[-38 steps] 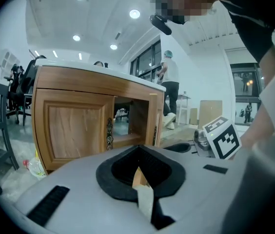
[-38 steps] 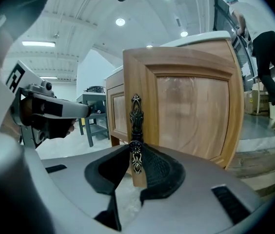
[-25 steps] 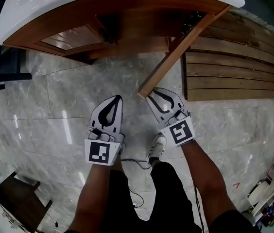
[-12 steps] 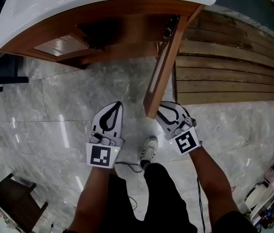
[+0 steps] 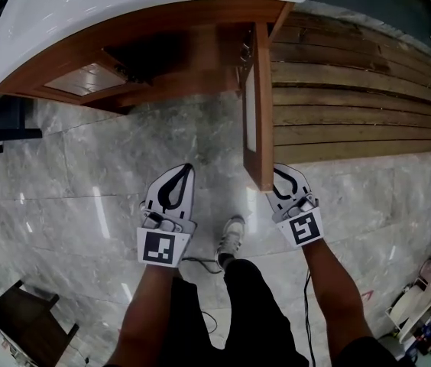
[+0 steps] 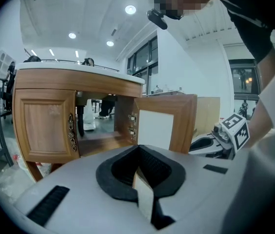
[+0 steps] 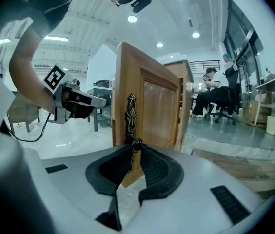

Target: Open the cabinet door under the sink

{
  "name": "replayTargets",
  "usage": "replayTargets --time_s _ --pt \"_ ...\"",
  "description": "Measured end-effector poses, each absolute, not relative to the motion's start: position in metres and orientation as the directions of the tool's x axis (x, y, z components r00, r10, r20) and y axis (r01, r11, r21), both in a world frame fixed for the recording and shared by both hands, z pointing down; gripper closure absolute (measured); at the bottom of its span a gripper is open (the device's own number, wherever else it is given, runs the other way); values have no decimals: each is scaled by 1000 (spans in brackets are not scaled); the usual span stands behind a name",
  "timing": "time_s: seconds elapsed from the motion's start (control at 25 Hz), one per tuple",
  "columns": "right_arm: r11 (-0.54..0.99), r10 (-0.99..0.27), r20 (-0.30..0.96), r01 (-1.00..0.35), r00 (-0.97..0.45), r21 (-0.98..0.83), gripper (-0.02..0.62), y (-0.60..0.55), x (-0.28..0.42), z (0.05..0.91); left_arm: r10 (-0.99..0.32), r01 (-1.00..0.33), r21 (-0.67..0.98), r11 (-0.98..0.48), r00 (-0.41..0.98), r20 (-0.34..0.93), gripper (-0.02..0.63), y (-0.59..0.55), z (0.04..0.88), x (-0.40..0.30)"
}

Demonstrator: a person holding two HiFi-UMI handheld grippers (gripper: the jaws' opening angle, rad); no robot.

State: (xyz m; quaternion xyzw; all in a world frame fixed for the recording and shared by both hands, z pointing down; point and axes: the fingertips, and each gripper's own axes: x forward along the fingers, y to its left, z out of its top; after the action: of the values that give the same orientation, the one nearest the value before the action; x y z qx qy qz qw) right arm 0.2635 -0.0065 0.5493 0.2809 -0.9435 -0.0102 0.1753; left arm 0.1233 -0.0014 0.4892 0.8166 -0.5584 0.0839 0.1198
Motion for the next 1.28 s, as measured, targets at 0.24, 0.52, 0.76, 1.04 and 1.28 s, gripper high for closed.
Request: replayTargets --time_s 0.24,0.52,0.76,1.04,1.28 --pt "753 -643 298 -654 -705 75 532 -18 293 548 -882 -923 111 -367 384 274 583 -1 491 130" --pt "652 -736 287 -756 -614 56 541 -16 299 544 -877 -918 120 -377 396 271 583 0 485 120" --pt "576 -787 295 -817 -542 37 565 8 301 530 -875 -917 130 -377 399 274 583 0 480 104" --pt "586 -764 290 -808 -576 -59 571 45 258 506 -879 -916 144 -374 399 260 583 0 471 83" --pt "642 -713 266 -757 -649 -125 571 51 182 498 -890 -922 152 -355 384 248 583 -6 462 49"
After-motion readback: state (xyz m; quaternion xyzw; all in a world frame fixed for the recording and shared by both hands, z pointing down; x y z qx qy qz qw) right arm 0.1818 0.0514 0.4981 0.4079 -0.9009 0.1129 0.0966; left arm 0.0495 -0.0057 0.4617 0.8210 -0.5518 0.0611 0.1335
